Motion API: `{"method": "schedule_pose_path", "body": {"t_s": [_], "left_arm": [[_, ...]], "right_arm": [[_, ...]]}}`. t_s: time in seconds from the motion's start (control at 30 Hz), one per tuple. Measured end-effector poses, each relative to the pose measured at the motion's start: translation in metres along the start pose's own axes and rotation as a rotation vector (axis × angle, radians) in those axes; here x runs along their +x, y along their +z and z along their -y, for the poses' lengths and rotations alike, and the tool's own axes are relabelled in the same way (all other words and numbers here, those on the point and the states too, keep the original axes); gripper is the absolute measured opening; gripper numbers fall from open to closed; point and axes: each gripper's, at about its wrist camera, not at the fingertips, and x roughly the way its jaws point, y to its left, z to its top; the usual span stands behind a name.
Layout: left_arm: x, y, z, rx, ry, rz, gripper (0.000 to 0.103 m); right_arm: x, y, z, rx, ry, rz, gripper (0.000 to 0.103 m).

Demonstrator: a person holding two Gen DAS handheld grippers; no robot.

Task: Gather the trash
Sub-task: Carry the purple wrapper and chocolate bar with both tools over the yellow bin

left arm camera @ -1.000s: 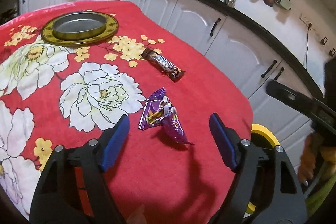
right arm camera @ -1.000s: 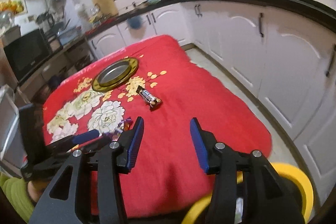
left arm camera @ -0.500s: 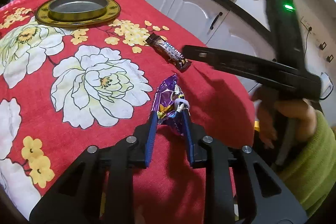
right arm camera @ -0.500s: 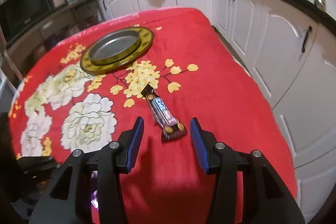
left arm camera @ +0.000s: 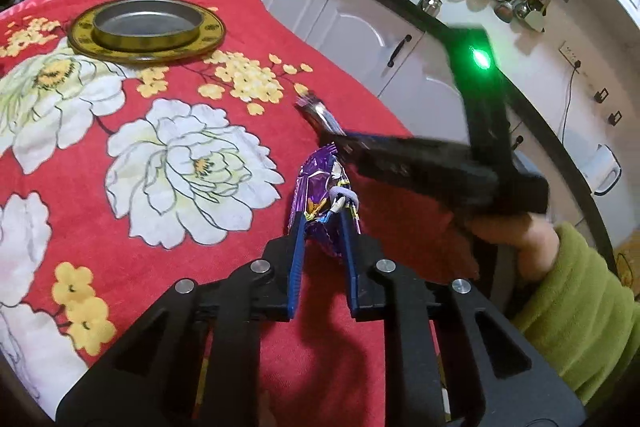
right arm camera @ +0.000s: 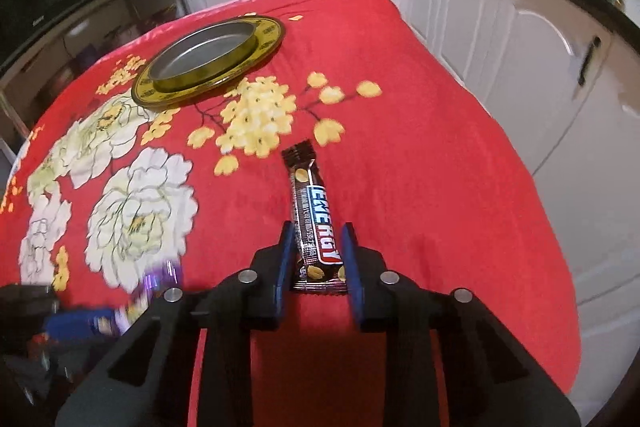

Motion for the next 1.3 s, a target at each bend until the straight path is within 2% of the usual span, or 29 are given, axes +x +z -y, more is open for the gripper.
{"method": "schedule_pose_path", "body": {"t_s": [0.17,0.3,0.5,0.83,1.1,1.3], "left_arm": [[-0.007,0.003,-0.003,-0.007,0.007,0.018,0.011],[-0.015,0.006,0.002,0.007,0.005,0.039,0.011],[-0.030,0.010,0.021,0.054,-0.013,0.074,0.011],[-0.055,0.010,0.059,0.143,-0.049,0.127,0.011],[-0.063,0.006,0.078,0.185,-0.076,0.135,0.011],[-0.065,0.001,0.096,0.225,-0.101,0.134,0.011]], "right_arm": [[-0.023,-0.029,0.013,0.098,0.031,0.026,0.020],[-0.046,-0.054,0.016,0.133,0.016,0.055,0.019],[-0.092,-0.090,0.021,0.193,0.003,0.128,0.019],[-0.161,-0.125,0.020,0.261,-0.011,0.261,0.019],[-0.200,-0.152,0.026,0.321,-0.044,0.322,0.019],[-0.226,-0.178,0.034,0.356,-0.114,0.358,0.019]]}}
